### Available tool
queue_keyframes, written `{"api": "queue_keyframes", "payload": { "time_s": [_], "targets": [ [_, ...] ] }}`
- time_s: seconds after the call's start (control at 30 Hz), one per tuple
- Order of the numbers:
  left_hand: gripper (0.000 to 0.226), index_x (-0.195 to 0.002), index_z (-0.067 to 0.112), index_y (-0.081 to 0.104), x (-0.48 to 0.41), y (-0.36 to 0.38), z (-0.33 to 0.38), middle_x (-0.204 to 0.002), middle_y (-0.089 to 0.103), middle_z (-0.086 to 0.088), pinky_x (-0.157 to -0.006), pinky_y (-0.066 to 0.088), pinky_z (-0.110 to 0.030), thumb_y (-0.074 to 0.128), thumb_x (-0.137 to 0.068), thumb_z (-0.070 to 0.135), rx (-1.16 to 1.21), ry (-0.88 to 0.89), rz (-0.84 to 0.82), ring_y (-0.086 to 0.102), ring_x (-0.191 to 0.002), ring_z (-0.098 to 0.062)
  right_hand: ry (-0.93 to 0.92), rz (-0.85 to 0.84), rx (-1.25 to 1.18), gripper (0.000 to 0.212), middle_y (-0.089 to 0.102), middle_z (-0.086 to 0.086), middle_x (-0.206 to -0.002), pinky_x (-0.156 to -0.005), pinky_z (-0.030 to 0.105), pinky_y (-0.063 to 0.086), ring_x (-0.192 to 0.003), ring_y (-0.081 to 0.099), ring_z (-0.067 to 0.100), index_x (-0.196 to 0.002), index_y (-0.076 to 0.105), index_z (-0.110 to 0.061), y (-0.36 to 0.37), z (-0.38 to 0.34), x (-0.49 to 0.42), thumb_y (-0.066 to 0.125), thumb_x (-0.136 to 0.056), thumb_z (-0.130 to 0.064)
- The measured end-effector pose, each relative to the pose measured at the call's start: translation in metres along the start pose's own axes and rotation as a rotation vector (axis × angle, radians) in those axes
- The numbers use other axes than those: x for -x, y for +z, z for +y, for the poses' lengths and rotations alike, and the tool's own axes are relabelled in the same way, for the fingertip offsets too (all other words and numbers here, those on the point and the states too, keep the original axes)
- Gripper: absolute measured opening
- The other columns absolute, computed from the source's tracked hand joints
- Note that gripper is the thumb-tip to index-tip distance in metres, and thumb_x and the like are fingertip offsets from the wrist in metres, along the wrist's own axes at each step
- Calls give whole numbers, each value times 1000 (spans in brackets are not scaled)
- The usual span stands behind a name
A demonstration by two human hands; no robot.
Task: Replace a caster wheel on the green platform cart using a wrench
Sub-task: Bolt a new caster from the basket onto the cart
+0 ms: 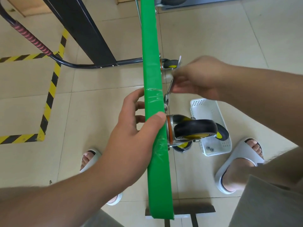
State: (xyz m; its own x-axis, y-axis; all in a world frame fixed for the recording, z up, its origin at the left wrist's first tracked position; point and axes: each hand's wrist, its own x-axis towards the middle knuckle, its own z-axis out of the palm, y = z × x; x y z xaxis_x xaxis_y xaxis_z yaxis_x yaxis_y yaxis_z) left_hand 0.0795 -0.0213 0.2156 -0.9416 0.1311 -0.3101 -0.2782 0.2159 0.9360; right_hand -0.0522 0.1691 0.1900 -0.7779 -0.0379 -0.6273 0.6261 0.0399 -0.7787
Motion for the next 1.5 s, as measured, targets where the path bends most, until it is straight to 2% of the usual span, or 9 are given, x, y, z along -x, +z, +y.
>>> {"api": "queue_keyframes", "payload": {
  "time_s": [0.1, 0.27, 0.43, 0.53, 0.77, 1.0, 1.2, 1.37, 1.5],
  "targets": [
    [49, -132, 64, 42, 0, 0, 1, -116, 58, 32, -78, 64, -40, 55, -86, 51, 4, -9, -5, 68, -106, -14, -234, 43, 53, 20, 74, 20, -101, -76, 33, 64, -82, 78, 27, -114, 62, 1, -3, -17, 12, 65, -98, -12],
    [49, -133, 64, 41, 1, 1, 2, -119, 57, 33, -78, 64, -42, 54, -86, 53, -3, -14, -10, 69, -107, -17, -704, -46, 252, 14, 75, 8, -94, -76, 28, 63, -82, 77, 16, -111, 63, -3, 1, -31, 44, 62, -101, -13],
    [51, -133, 63, 39, 0, 2, 1, -121, 57, 33, -78, 64, -41, 54, -86, 55, -11, -10, -5, 70, -106, -16, -1014, -115, 428, 22, 71, 21, -100, -76, 35, 63, -88, 75, 25, -113, 59, 5, 1, -26, 67, 62, -99, -12],
    [51, -134, 64, 39, 0, 2, 1, -122, 57, 32, -79, 64, -43, 55, -86, 55, -14, -8, 2, 70, -107, -17, -1114, -99, 506, 24, 67, 20, -98, -76, 44, 61, -88, 70, 31, -111, 60, 5, -2, -18, 74, 66, -97, -14],
    [51, -134, 61, 41, -1, 3, 0, -121, 58, 31, -81, 63, -44, 55, -86, 55, -17, 4, 12, 70, -107, -16, -1085, -122, 532, 24, 67, 15, -100, -77, 40, 62, -96, 68, 26, -113, 63, 2, 0, 0, 81, 68, -95, -15],
    [52, -136, 60, 39, -2, 2, -1, -122, 57, 31, -80, 63, -44, 54, -87, 55, -28, 4, 5, 69, -108, -16, -1047, -149, 465, 16, 68, 13, -102, -81, 42, 61, -99, 69, 27, -108, 61, -18, 0, 2, 75, 69, -95, -15],
    [49, -134, 62, 41, -1, 2, -1, -123, 58, 28, -82, 63, -46, 55, -87, 54, -9, 8, 0, 68, -111, -20, -999, -159, 436, 15, 69, 9, -98, -81, 43, 60, -95, 71, 27, -110, 62, -13, 1, -1, 69, 66, -96, -12],
    [48, -133, 63, 41, -1, 2, 0, -124, 58, 29, -80, 63, -44, 54, -87, 54, -21, 11, -4, 69, -110, -19, -798, -150, 288, 19, 74, 18, -102, -76, 36, 64, -91, 75, 26, -118, 64, -5, 2, -5, 58, 63, -99, -10],
    [50, -135, 62, 39, -1, 1, 0, -123, 57, 31, -78, 64, -42, 53, -87, 54, -41, 10, -3, 69, -109, -17, -575, -161, 106, 22, 74, 20, -104, -77, 37, 64, -87, 75, 30, -121, 66, -1, 6, -7, 46, 61, -101, -11]
  ]
}}
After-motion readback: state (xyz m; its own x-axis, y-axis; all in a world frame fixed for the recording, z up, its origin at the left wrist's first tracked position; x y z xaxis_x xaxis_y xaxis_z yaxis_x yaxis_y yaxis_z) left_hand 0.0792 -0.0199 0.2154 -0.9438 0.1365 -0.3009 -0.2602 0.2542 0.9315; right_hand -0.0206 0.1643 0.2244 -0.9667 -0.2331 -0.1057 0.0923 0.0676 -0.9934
